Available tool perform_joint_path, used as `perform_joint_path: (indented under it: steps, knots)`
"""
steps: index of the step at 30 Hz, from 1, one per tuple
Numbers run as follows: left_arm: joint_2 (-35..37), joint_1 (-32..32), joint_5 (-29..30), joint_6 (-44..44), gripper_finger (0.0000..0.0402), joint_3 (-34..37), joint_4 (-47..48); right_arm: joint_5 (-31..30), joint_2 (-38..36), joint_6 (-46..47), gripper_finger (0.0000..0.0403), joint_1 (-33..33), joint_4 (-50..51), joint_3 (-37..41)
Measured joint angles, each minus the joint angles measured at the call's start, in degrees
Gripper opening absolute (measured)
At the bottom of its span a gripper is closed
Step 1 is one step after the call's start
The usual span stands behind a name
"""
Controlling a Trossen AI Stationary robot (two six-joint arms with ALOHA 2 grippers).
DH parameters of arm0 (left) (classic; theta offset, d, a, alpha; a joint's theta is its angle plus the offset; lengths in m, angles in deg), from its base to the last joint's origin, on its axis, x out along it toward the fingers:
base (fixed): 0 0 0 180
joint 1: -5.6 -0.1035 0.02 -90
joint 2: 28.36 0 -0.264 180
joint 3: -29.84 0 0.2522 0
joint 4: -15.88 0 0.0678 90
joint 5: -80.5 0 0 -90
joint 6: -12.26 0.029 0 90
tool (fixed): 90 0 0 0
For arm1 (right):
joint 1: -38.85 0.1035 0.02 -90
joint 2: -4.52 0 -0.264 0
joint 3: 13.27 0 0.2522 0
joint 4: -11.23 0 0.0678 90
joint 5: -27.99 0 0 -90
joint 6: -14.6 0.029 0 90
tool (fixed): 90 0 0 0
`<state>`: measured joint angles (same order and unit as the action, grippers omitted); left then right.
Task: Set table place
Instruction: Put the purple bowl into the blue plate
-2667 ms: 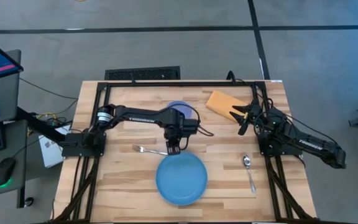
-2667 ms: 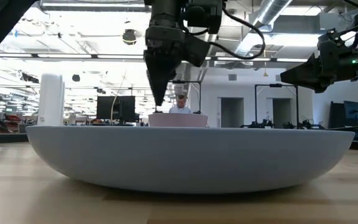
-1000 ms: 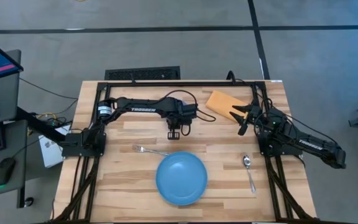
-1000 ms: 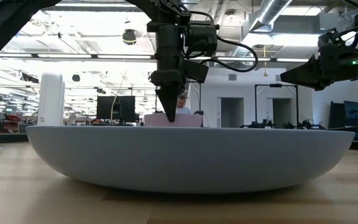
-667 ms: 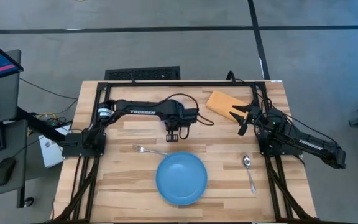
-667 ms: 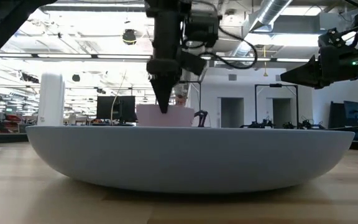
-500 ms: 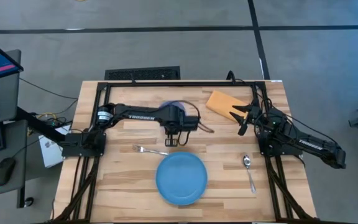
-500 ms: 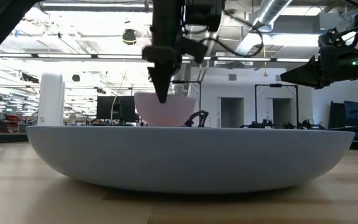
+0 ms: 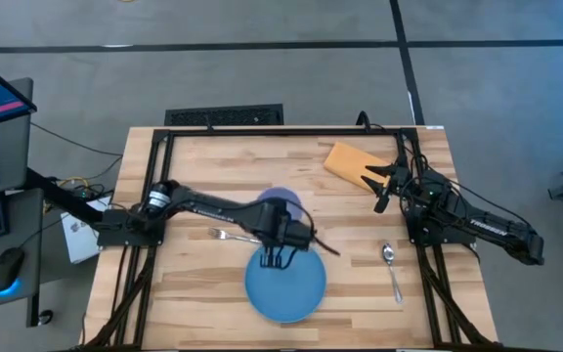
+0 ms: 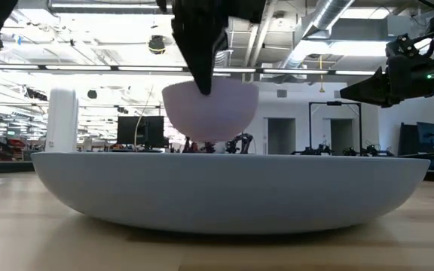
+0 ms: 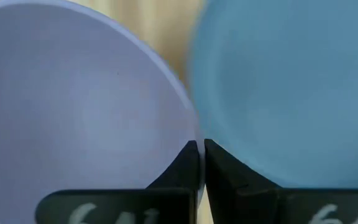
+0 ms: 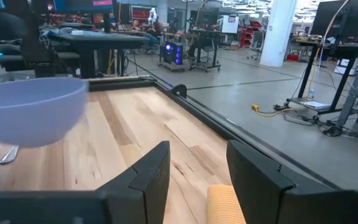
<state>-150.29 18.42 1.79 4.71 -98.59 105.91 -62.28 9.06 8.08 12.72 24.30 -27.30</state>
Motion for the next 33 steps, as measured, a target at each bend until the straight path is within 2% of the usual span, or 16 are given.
perform_joint_path:
  steps: [6,14,18,24,33]
  knots:
    - [0.0,4.76,-1.79,-3.43,0.0,-0.61,-2.88,-0.02,0.01,0.8,0.0185,0.0,0.0,-0.01]
    - [-1.85,9.6,-3.75,-7.28,0.0,-0.7,-11.82,0.0,0.01,3.52,0.0185,0.0,0.0,-0.01]
    - [-4.11,10.74,-7.94,-11.59,0.0,-0.89,-11.04,0.0,0.46,3.52,0.0185,0.0,0.01,-0.01]
    - [-3.8,12.77,-5.91,-15.04,0.0,-1.25,-13.68,0.0,1.78,3.54,0.0185,-0.02,0.0,0.0]
    - [-7.14,14.16,-9.19,-18.33,0.0,-1.33,-13.58,0.02,6.15,3.6,0.0185,-0.02,0.0,-0.02]
